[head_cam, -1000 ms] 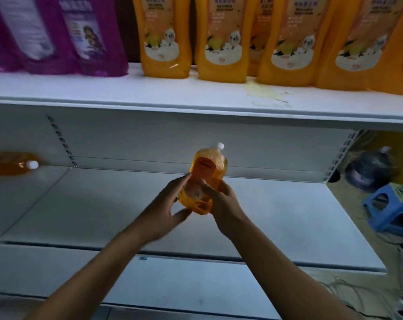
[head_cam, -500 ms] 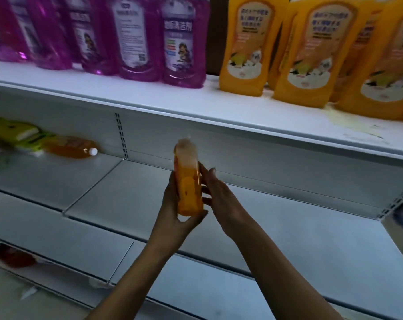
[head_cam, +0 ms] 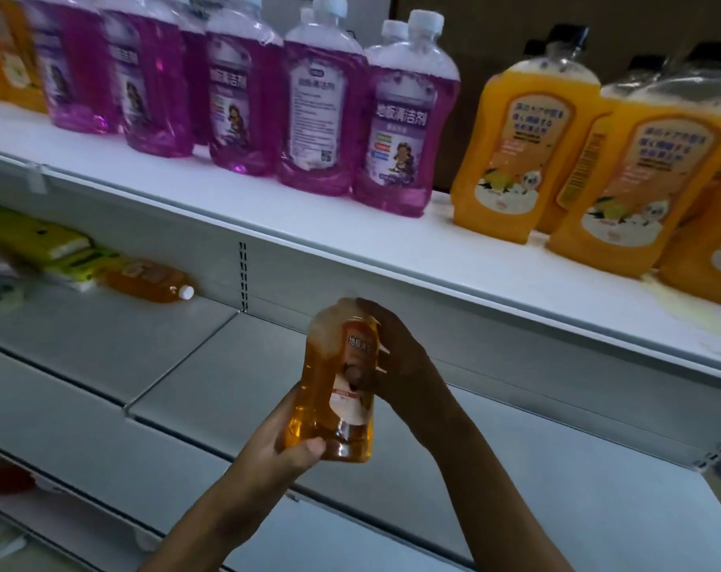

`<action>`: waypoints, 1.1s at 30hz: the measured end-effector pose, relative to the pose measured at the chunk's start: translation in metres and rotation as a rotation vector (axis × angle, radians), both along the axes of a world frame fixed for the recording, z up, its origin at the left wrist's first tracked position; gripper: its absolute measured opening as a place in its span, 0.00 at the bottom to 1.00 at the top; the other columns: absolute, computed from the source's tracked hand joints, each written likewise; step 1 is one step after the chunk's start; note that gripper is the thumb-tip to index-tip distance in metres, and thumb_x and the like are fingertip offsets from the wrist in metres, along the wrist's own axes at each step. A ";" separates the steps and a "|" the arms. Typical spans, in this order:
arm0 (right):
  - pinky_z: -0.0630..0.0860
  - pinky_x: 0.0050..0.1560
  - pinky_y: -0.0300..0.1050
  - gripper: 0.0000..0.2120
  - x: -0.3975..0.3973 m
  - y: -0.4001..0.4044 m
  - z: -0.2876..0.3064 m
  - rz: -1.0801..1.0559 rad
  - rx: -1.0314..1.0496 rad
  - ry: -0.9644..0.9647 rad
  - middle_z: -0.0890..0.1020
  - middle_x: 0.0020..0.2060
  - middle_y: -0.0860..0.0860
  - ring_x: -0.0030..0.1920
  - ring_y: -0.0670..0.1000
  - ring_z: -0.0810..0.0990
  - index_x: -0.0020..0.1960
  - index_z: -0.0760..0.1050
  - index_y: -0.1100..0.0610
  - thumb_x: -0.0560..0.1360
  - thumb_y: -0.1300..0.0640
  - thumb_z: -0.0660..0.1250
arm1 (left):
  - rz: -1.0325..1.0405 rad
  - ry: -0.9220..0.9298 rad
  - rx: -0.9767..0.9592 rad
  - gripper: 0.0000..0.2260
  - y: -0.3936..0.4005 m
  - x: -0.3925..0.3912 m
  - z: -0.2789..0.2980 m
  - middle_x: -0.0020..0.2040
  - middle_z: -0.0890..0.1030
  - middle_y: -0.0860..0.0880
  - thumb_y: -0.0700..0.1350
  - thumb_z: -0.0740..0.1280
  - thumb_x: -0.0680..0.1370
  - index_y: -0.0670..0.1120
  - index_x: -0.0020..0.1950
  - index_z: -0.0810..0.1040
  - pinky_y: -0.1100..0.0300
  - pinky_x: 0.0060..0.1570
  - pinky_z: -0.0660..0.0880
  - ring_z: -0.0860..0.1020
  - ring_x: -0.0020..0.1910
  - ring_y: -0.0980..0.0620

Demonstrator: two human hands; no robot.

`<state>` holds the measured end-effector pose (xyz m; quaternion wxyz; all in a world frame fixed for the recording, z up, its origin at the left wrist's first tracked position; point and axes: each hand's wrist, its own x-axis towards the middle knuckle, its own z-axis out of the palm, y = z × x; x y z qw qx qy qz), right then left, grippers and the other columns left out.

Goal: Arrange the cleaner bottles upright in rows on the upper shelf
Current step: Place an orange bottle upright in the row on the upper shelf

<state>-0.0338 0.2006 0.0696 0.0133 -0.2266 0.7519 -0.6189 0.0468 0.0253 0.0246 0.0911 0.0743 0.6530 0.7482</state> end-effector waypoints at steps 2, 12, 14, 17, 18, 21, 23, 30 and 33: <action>0.77 0.56 0.36 0.32 0.004 -0.017 0.003 0.016 -0.007 -0.003 0.75 0.63 0.33 0.64 0.39 0.76 0.69 0.68 0.39 0.70 0.55 0.76 | -0.013 -0.033 0.012 0.50 -0.017 0.001 0.004 0.60 0.81 0.57 0.72 0.76 0.50 0.59 0.68 0.67 0.50 0.61 0.77 0.79 0.62 0.52; 0.79 0.49 0.32 0.33 0.022 -0.152 0.017 0.034 0.024 0.032 0.72 0.54 0.22 0.56 0.31 0.76 0.61 0.64 0.24 0.71 0.54 0.77 | 0.044 0.029 -0.050 0.46 -0.141 0.016 0.026 0.57 0.83 0.55 0.66 0.79 0.52 0.54 0.66 0.71 0.64 0.45 0.80 0.81 0.56 0.55; 0.81 0.53 0.38 0.34 0.026 -0.185 0.020 0.066 0.002 0.042 0.71 0.60 0.30 0.59 0.40 0.77 0.64 0.65 0.27 0.72 0.57 0.77 | 0.095 0.042 -0.041 0.43 -0.168 0.020 0.024 0.58 0.83 0.53 0.63 0.79 0.55 0.54 0.67 0.70 0.60 0.48 0.80 0.81 0.57 0.52; 0.82 0.56 0.45 0.35 0.034 -0.236 0.022 0.105 0.026 0.100 0.70 0.66 0.38 0.64 0.46 0.75 0.67 0.65 0.30 0.71 0.57 0.77 | 0.209 0.086 -0.007 0.39 -0.209 0.030 0.024 0.59 0.82 0.53 0.57 0.78 0.59 0.57 0.68 0.69 0.57 0.49 0.81 0.82 0.57 0.50; 0.82 0.57 0.45 0.35 0.037 -0.253 0.022 0.117 0.032 0.115 0.69 0.67 0.39 0.64 0.45 0.75 0.67 0.64 0.30 0.71 0.56 0.77 | 0.245 0.103 -0.009 0.39 -0.223 0.034 0.023 0.60 0.82 0.53 0.57 0.79 0.59 0.58 0.68 0.69 0.57 0.49 0.80 0.81 0.58 0.51; 0.81 0.56 0.40 0.35 0.046 -0.298 0.022 0.169 0.037 0.187 0.68 0.64 0.31 0.63 0.38 0.73 0.64 0.64 0.25 0.71 0.54 0.77 | 0.322 0.152 0.007 0.39 -0.263 0.048 0.023 0.61 0.81 0.56 0.55 0.78 0.61 0.61 0.70 0.66 0.59 0.49 0.80 0.80 0.59 0.52; 0.79 0.56 0.37 0.34 0.049 -0.321 0.025 0.209 0.064 0.227 0.66 0.63 0.27 0.63 0.35 0.72 0.63 0.62 0.23 0.73 0.53 0.75 | 0.345 0.169 0.008 0.39 -0.287 0.055 0.023 0.61 0.81 0.57 0.55 0.77 0.62 0.62 0.71 0.66 0.58 0.49 0.80 0.80 0.60 0.52; 0.81 0.58 0.44 0.28 0.046 -0.385 0.041 0.379 0.143 0.198 0.66 0.65 0.33 0.65 0.42 0.73 0.66 0.61 0.24 0.78 0.50 0.69 | 0.444 0.173 0.002 0.40 -0.357 0.066 0.023 0.59 0.81 0.59 0.58 0.77 0.59 0.66 0.68 0.66 0.59 0.47 0.81 0.81 0.58 0.54; 0.80 0.60 0.46 0.28 0.039 -0.414 0.043 0.412 0.136 0.216 0.65 0.66 0.32 0.66 0.42 0.72 0.68 0.61 0.26 0.78 0.51 0.69 | 0.477 0.187 -0.010 0.43 -0.387 0.060 0.022 0.60 0.81 0.57 0.64 0.79 0.56 0.67 0.68 0.67 0.53 0.52 0.81 0.80 0.59 0.51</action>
